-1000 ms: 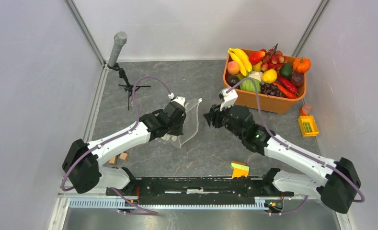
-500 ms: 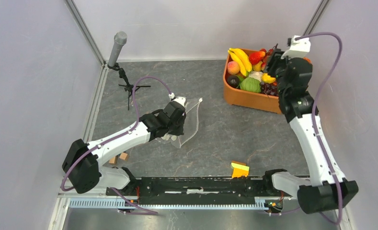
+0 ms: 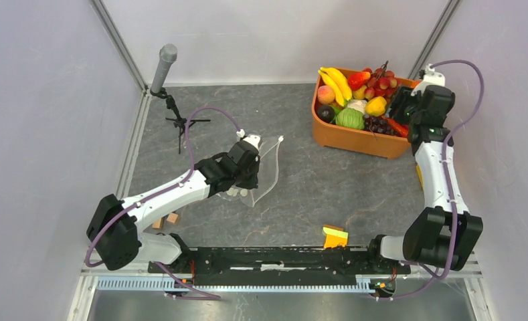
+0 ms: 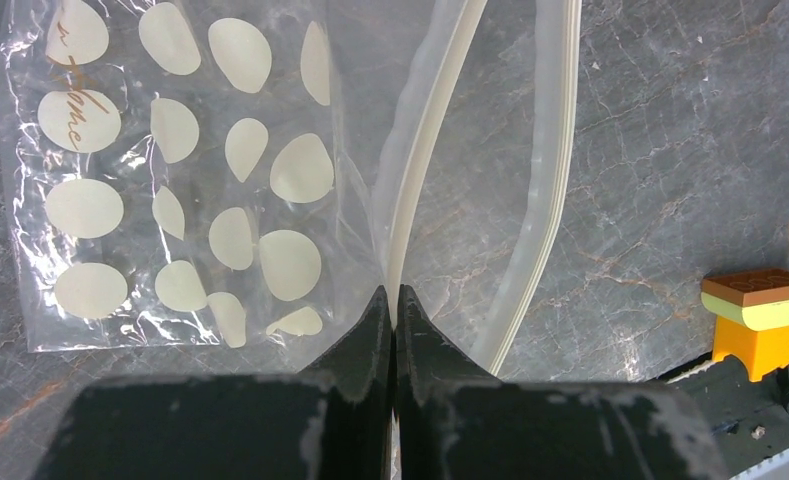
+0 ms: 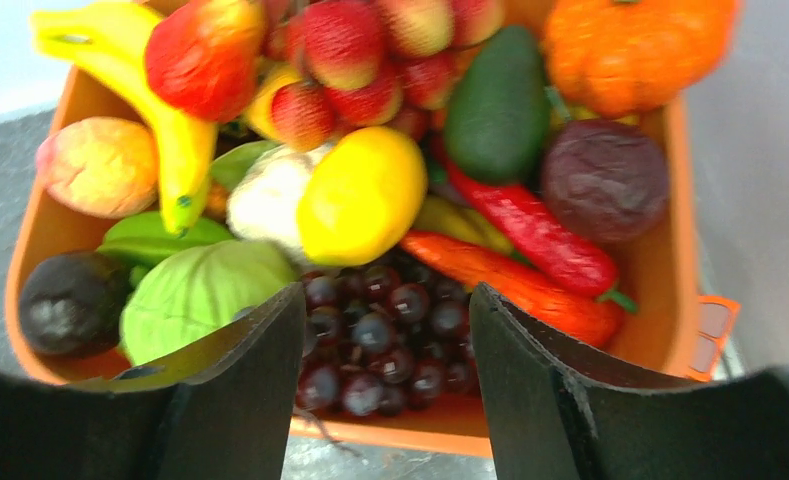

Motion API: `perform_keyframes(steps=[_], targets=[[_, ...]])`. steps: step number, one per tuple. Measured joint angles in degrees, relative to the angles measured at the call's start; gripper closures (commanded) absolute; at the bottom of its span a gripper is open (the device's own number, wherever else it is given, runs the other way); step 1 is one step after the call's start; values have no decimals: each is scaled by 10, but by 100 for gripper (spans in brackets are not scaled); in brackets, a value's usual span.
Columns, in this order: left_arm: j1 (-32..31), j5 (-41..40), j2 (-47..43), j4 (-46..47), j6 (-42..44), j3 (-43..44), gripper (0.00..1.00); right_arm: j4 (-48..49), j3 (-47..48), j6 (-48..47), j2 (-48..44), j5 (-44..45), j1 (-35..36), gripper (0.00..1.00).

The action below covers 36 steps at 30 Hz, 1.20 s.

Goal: Place the food in the zip-top bag and seal the zipper
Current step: Pick up the fake vegetable from the bin.

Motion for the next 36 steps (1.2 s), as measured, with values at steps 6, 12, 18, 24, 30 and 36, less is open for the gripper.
perform_keyframes(steps=[6, 12, 18, 24, 30, 36], targets=[[0, 5, 0, 3, 0, 0, 98, 1, 30, -5, 19, -8, -52, 34], [0, 6, 0, 11, 3, 0, 98, 29, 31, 1, 23, -88, -25, 30], [0, 6, 0, 15, 7, 0, 98, 28, 39, -49, 38, -118, 152, 32], [0, 6, -2, 14, 8, 0, 98, 12, 53, -83, 84, -111, 226, 32], [0, 6, -11, 14, 7, 0, 98, -4, 70, -102, 136, -85, 226, 33], [0, 6, -17, 14, 7, 0, 98, -17, 100, -118, 172, -81, 226, 34]])
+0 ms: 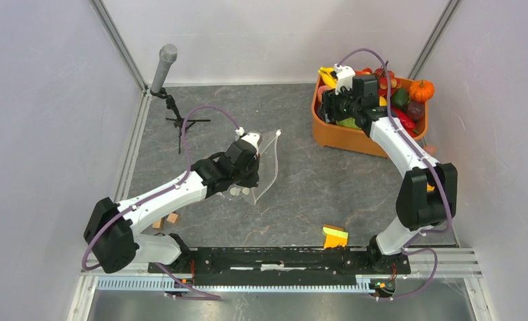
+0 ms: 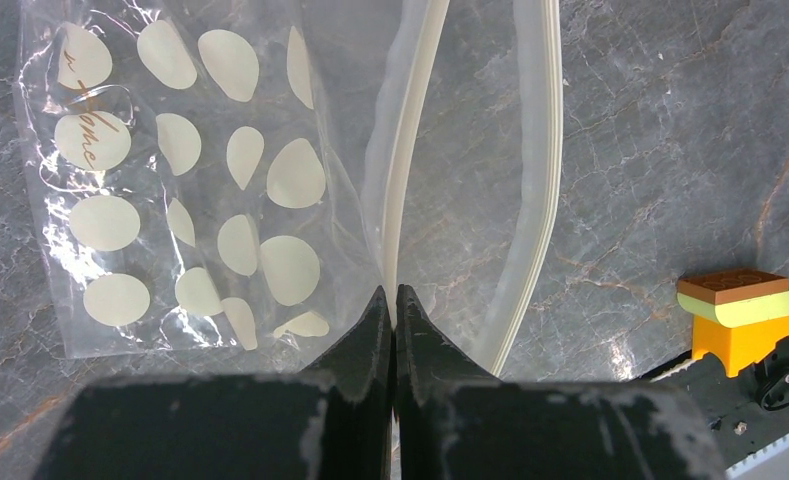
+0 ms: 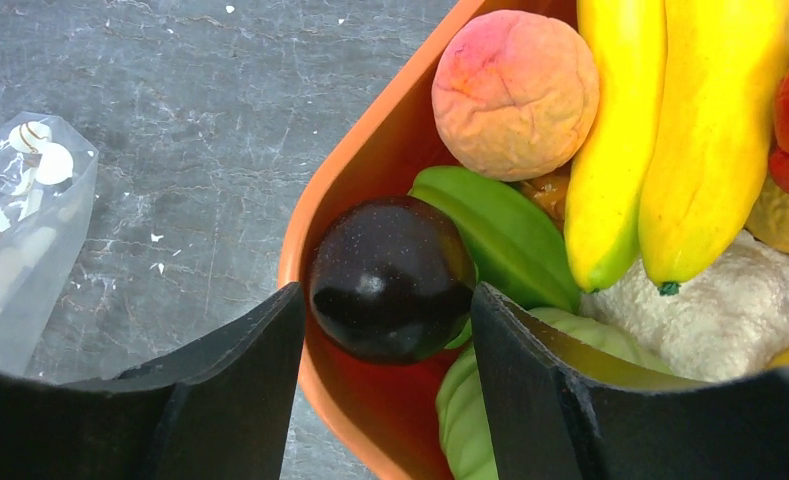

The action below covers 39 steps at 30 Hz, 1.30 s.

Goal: Place the food in the zip-top bag and seal the zipper
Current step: Pick up the fake vegetable from the bin, then place the fake vegetable in the zipper food storage bag.

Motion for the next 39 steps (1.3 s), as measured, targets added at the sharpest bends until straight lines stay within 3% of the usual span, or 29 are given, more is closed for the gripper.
perform_keyframes(steps=[7, 9, 13, 18, 28, 39], targets=[[0, 0, 0, 0, 0, 0, 98, -13, 23, -10, 27, 0, 0, 31], [0, 0, -1, 0, 0, 0, 98, -14, 24, -13, 28, -2, 0, 34], [0, 0, -7, 0, 0, -6, 98, -18, 29, -17, 32, -7, 0, 55], [0, 0, -8, -1, 0, -8, 98, -15, 29, -15, 32, -9, -2, 62], [0, 0, -26, -2, 0, -17, 98, 14, 26, 23, -21, -36, -2, 64], [0, -2, -26, 0, 0, -17, 98, 188, -198, 142, -214, -161, 41, 65]])
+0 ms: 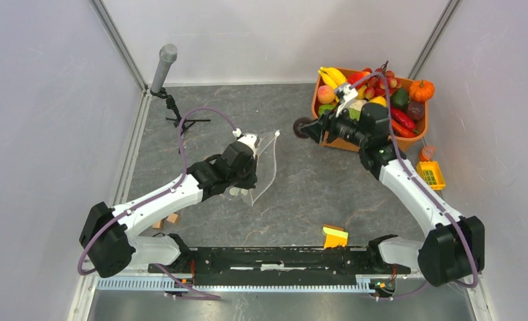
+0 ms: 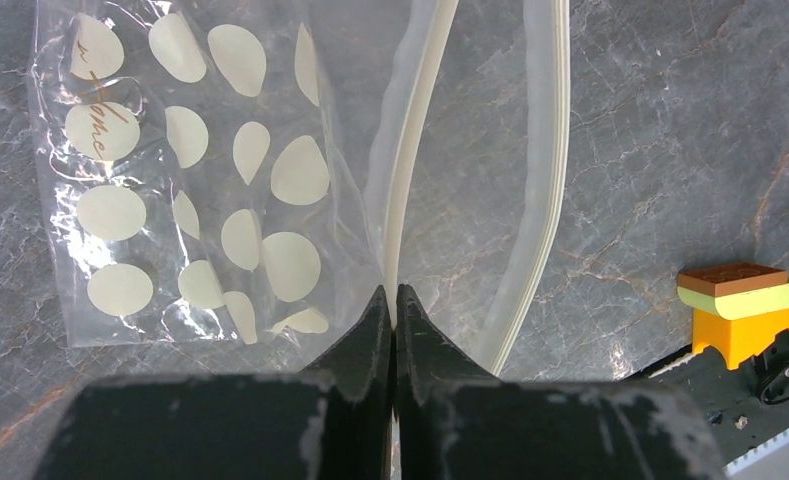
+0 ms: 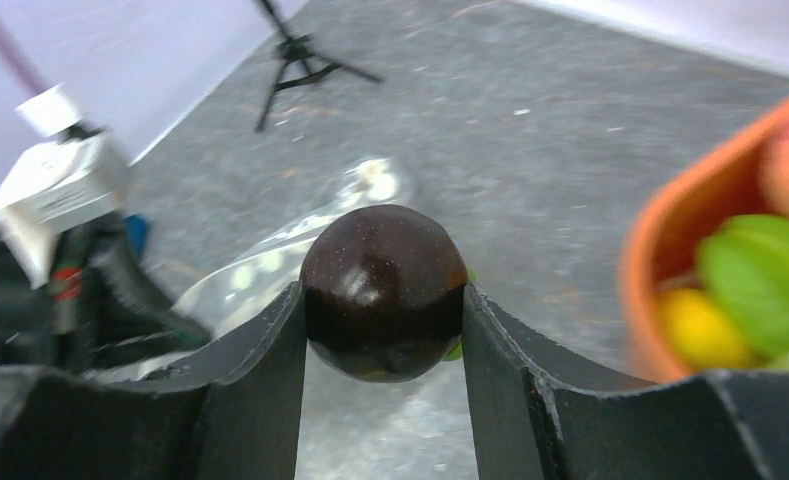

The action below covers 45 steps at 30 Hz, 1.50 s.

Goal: Place the food in the zip-top bag and seal the zipper
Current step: Place the fake vegetable in the zipper food storage bag.

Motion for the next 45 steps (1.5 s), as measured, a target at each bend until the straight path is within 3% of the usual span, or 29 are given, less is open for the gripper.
perform_keyframes(steps=[12, 24, 27, 31, 34, 45], targets=[[0, 0, 0, 4, -5, 0, 98, 158, -159, 108, -71, -25, 196, 64], [0, 16, -24, 4, -9, 0, 98, 192, -181, 98, 5, 73, 249, 60], [0, 16, -31, 3, -12, 0, 98, 171, -180, 79, 20, 106, 257, 55], [0, 16, -37, -2, -12, 2, 98, 140, -163, 45, 22, 138, 278, 34], [0, 15, -37, -12, -12, 13, 98, 132, -145, 30, 22, 146, 290, 26], [0, -41, -86, -63, -12, 57, 98, 121, -136, 8, -65, 114, 292, 22]])
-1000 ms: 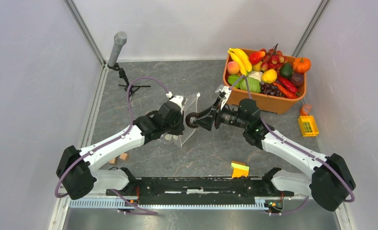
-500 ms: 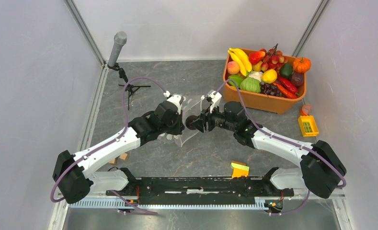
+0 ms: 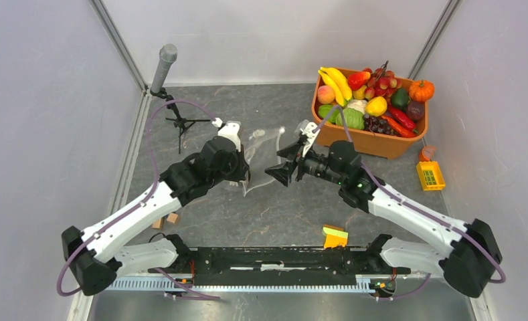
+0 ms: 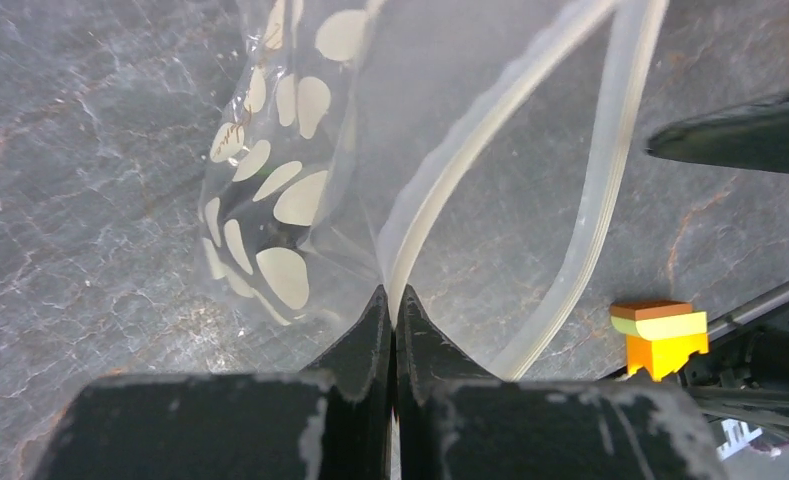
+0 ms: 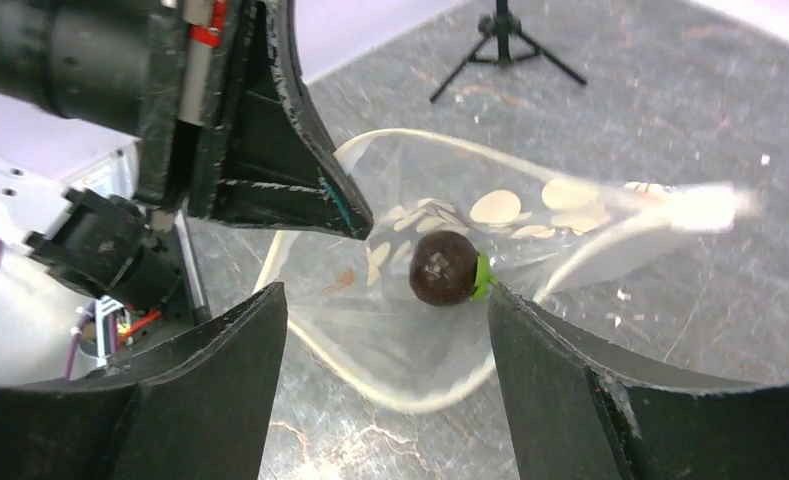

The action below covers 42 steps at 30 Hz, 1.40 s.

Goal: Place the food in the zip-top bag and seal the zipper
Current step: Place the fake vegetable in the zipper food storage bag, then pick up the fake fruit from the bin.

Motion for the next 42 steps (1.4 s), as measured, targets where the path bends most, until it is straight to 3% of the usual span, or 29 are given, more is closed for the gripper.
perform_keyframes(steps=[7, 12, 15, 18, 22, 35, 42], targets=[[0, -51, -54, 0, 0, -3, 96, 11, 0, -7, -112, -5, 0, 25], [0, -53, -39, 2, 0, -19, 97, -22, 14, -40, -147, 129, 0, 33], [0, -50, -35, 2, 0, -35, 96, -81, 80, -74, -97, 238, -26, 33], [0, -45, -32, 3, 0, -39, 97, -125, 149, -88, -26, 280, -88, 28], [0, -34, -29, 7, 0, -39, 96, -157, 216, -94, 66, 314, -170, 32], [0, -4, -15, 19, 0, -54, 96, -205, 381, -83, 343, 276, -285, 30], [0, -4, -9, 20, 0, -54, 96, -216, 451, -94, 412, 249, -306, 29]])
